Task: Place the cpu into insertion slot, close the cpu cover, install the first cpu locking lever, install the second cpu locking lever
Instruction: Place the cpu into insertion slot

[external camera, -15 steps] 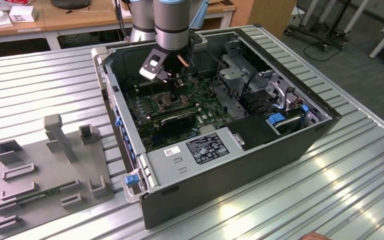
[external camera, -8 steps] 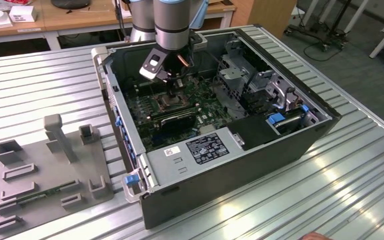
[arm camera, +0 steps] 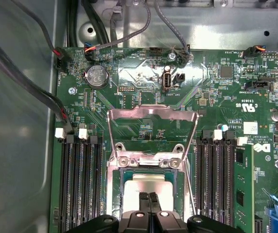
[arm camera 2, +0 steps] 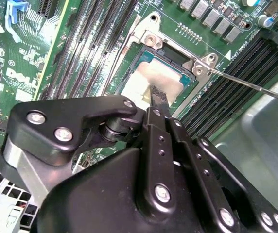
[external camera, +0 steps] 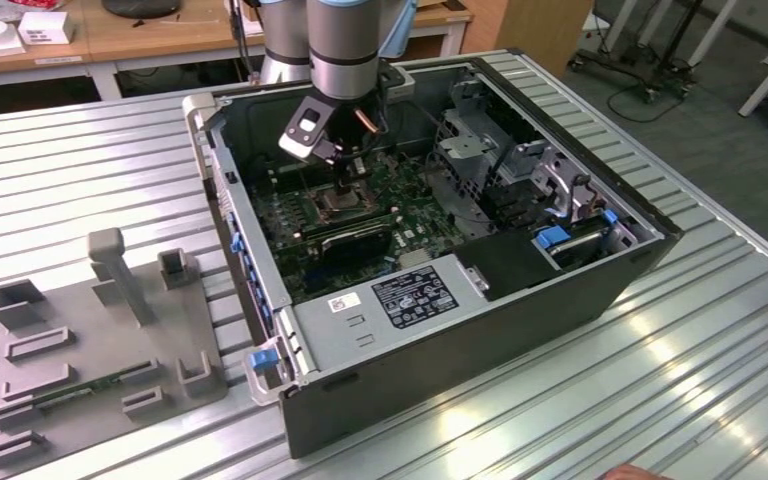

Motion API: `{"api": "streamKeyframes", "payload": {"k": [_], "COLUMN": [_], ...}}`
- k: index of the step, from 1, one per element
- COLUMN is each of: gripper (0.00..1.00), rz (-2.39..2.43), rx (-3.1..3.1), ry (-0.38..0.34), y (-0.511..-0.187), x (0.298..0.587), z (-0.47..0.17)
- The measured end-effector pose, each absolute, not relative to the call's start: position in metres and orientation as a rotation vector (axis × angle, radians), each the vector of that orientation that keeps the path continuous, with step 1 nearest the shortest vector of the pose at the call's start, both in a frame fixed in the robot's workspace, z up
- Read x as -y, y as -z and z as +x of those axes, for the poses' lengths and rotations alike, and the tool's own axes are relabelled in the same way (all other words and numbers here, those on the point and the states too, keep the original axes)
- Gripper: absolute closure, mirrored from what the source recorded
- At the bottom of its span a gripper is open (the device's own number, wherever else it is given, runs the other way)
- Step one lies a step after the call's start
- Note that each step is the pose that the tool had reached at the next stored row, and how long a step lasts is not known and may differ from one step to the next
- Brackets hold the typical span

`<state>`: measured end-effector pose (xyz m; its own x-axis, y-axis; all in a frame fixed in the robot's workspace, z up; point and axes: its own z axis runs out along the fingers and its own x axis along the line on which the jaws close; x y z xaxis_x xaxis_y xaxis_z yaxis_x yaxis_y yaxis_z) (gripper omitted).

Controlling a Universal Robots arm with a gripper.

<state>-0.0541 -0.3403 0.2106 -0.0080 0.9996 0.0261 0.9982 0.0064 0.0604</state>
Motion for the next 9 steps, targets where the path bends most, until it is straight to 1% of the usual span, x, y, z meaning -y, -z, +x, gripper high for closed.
{"api": "streamKeyframes", "payload": {"k": [9], "gripper": [0.89], "rz": [2.197], "rx": [-2.213], "ry": [-0.093], "y": [-0.2108], "x": [0.3403], "z": [-0.0541]}}
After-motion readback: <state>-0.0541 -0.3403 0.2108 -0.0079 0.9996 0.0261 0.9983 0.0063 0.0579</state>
